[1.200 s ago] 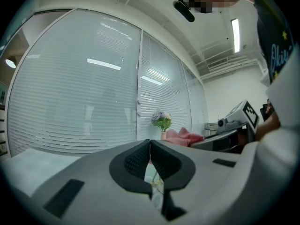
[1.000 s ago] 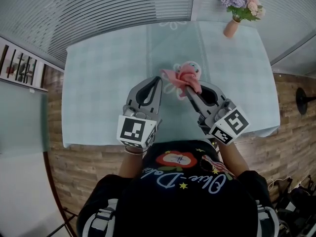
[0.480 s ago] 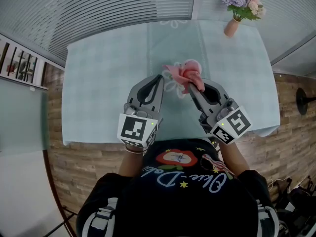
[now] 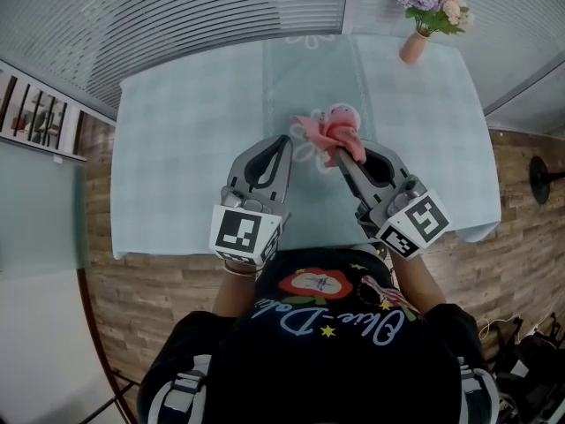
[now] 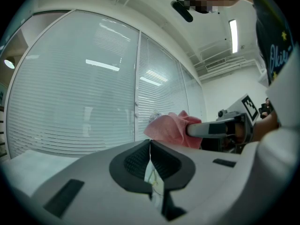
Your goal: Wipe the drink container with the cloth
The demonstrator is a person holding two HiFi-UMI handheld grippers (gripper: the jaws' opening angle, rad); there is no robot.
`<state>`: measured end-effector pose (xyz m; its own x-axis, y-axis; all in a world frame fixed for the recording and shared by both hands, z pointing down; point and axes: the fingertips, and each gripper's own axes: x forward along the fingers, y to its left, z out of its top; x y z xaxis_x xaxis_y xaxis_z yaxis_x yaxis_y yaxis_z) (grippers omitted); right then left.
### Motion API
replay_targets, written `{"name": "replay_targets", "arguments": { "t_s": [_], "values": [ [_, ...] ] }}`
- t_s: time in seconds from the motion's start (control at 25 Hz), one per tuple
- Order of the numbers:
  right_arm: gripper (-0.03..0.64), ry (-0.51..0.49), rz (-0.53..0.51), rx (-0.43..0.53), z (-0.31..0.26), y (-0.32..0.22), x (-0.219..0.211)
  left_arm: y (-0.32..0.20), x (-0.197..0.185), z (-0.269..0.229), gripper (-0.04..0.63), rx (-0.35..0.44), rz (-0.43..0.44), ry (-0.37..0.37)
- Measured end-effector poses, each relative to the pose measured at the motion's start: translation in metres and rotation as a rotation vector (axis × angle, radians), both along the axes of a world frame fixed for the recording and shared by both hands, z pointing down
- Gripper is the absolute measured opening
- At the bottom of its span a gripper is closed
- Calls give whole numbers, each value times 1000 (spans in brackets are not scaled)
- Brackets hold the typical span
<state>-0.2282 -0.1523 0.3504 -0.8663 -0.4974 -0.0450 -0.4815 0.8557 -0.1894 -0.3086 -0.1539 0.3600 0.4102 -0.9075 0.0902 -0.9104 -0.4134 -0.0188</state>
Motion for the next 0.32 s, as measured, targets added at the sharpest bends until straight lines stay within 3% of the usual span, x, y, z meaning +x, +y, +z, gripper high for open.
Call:
{"name": "replay_targets", "arguments": {
  "t_s": [0.32],
  "values": [
    [32,-11,8,3,-2,-1,-2,2,-5,0,5,2,-11,3]
  ]
}}
